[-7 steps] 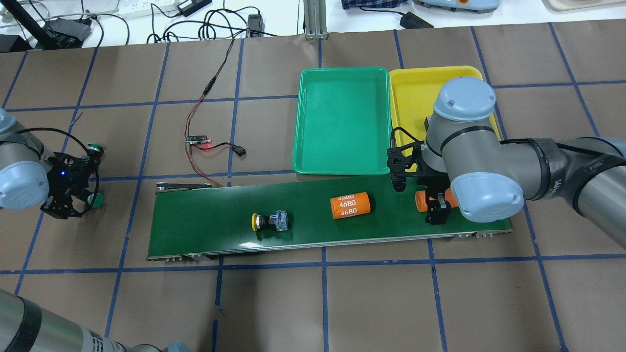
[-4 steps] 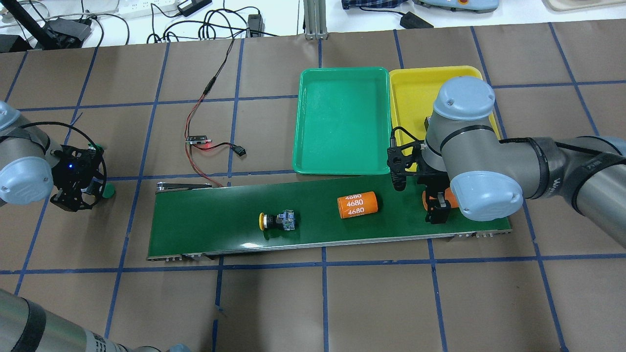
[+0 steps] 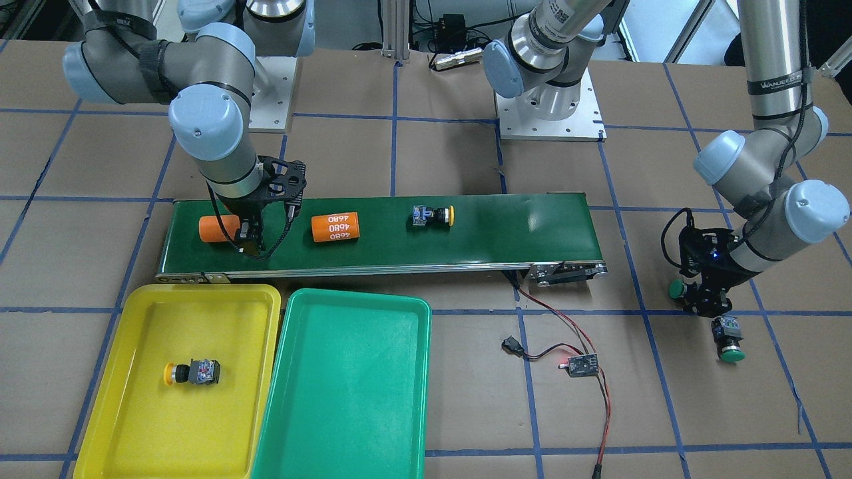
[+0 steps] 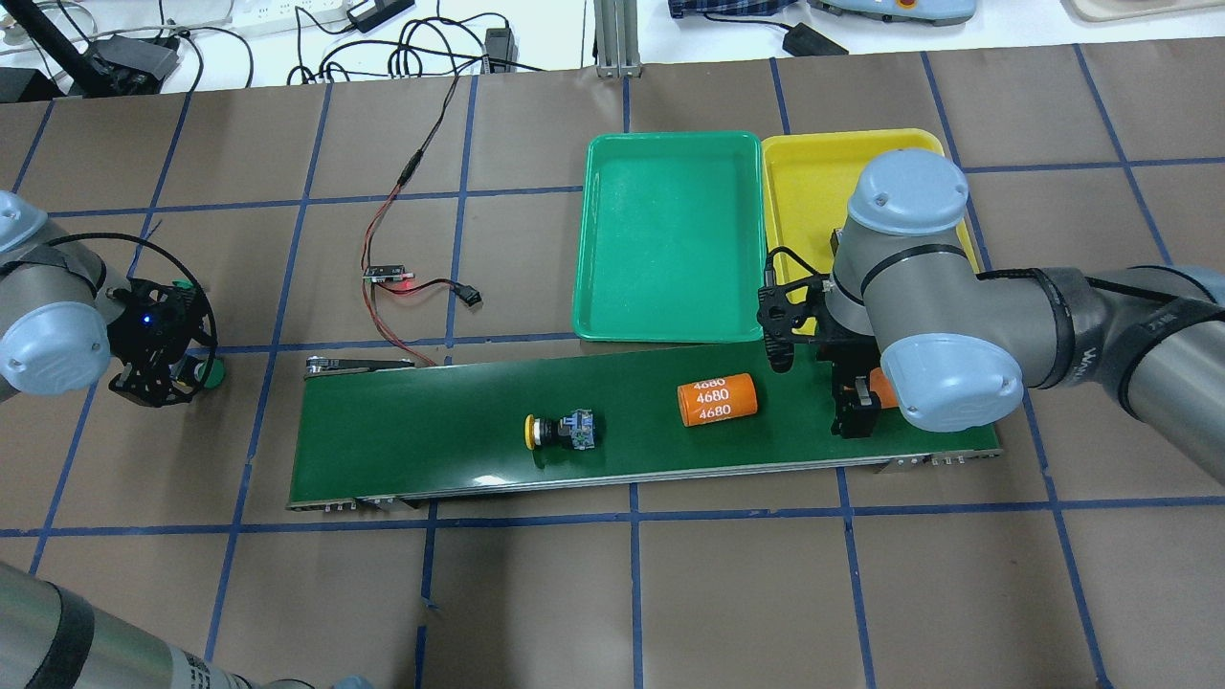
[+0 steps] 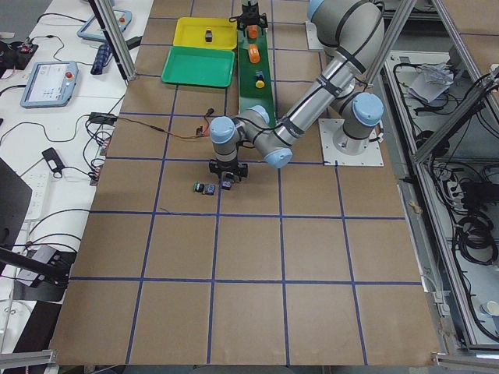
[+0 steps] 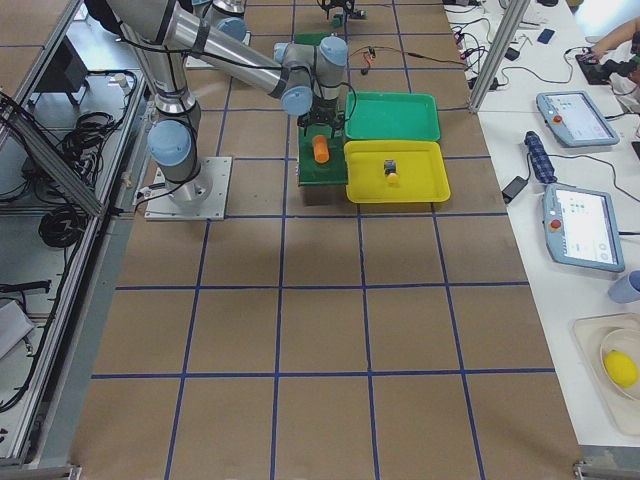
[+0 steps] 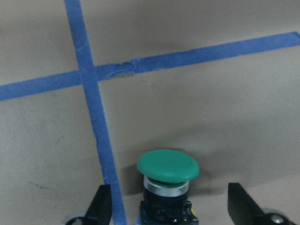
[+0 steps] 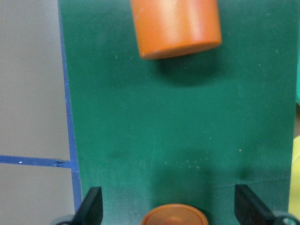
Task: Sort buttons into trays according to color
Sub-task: 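Place the green button on the belt with the left gripper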
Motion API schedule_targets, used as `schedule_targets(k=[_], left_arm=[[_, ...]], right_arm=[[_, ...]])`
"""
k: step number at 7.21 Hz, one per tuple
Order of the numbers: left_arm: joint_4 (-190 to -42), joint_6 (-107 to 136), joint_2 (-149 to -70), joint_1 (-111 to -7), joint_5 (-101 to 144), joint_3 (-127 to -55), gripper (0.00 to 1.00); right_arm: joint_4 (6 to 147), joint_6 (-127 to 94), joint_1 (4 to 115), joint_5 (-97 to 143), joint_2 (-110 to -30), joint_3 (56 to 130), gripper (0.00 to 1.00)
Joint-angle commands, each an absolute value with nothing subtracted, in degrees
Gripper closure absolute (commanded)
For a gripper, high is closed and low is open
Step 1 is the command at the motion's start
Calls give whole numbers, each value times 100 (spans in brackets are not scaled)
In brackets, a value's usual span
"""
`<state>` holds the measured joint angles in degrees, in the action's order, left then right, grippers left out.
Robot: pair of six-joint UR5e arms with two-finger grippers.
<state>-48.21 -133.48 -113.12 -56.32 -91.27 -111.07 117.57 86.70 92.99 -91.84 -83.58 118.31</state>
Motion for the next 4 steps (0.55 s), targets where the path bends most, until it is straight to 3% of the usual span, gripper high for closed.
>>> schedule_targets(k=[1, 4], left_arm=[[-4816, -13263, -11242, -5660, -9158, -11101, 100], [-5987, -12531, -10629, -5939, -9141, -11109, 100]], right_arm=[[11760, 8657, 9299, -9202, -8350, 11813, 0], [11760, 8666, 9299, -9193, -8402, 11856, 0]])
